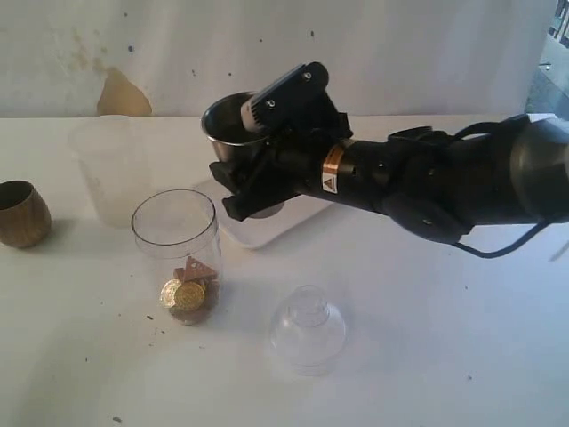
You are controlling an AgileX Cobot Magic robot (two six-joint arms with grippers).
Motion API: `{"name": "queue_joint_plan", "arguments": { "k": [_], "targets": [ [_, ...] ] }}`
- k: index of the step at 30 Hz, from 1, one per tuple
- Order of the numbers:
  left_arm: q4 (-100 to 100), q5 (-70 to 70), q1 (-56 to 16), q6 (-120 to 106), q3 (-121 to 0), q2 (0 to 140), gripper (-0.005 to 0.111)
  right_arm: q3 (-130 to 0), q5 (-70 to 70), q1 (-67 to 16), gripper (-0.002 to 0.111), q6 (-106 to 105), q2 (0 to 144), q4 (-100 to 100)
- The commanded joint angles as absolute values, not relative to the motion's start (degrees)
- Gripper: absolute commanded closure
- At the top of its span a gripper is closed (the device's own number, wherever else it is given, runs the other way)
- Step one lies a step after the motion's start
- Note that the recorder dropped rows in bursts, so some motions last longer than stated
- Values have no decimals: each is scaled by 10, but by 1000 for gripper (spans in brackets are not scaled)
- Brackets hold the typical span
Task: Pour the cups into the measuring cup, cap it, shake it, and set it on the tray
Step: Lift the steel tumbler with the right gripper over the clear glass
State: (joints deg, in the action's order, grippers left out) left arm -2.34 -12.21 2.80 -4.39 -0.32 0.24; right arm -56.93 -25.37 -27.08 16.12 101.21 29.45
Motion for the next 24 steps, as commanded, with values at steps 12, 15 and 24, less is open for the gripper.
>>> {"name": "queue_joint_plan", "arguments": {
  "k": [12,15,24],
  "targets": [
    [-22,-116,29,-43,0,0,107,-600,-274,-286,108,-5,1023,290],
    [-22,-116,29,-43,0,0,107,-600,-275,-286,108,-29,1023,290],
    [-22,-116,29,-43,0,0,107,-600,-275,-286,108,-89,1023,290]
  ]
}}
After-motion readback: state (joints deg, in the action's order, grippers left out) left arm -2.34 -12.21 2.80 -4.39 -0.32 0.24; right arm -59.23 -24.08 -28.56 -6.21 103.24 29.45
